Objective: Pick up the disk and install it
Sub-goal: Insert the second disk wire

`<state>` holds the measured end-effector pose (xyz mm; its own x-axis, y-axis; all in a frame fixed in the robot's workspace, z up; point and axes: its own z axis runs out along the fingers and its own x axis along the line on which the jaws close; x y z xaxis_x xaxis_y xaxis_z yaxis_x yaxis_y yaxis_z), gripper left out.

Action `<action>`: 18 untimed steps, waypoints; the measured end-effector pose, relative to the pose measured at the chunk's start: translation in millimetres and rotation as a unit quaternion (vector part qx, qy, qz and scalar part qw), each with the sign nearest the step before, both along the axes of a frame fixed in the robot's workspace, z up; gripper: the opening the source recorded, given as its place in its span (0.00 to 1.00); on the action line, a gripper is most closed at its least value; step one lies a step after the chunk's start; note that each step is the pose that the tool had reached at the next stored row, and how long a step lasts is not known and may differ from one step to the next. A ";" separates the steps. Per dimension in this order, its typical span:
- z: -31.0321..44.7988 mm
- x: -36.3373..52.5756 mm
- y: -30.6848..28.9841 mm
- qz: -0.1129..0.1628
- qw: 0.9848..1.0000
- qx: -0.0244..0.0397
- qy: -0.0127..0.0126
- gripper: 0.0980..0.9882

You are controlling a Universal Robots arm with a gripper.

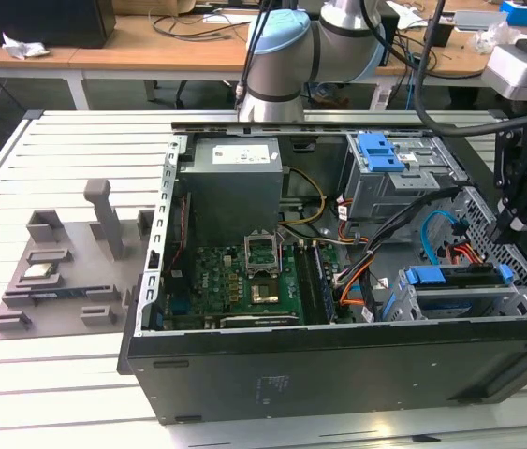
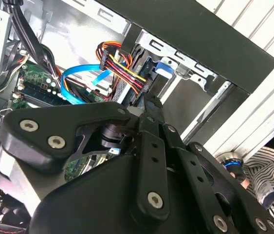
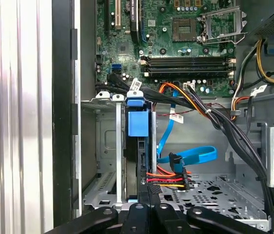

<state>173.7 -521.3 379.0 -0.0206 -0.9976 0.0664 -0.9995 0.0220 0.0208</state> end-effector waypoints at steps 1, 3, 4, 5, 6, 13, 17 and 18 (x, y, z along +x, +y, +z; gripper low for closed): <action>0.1 0.0 0.0 0.000 1.000 0.000 0.000 0.01; 0.3 0.0 0.0 0.000 1.000 0.000 0.000 0.15; 0.3 0.0 0.0 0.000 1.000 0.000 0.000 0.15; 0.3 0.0 0.1 0.000 1.000 0.000 0.000 0.22; 0.3 -0.3 2.0 0.000 1.000 0.000 0.000 0.30; -1.2 -16.4 24.6 0.001 1.000 0.002 0.000 0.30; -4.5 -28.1 23.9 0.004 1.000 0.002 -0.001 0.30; -7.0 -28.2 23.9 0.004 1.000 0.002 -0.001 0.30</action>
<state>145.5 -497.4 372.1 -0.0118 -0.9980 0.0626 -0.9997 0.0129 0.0186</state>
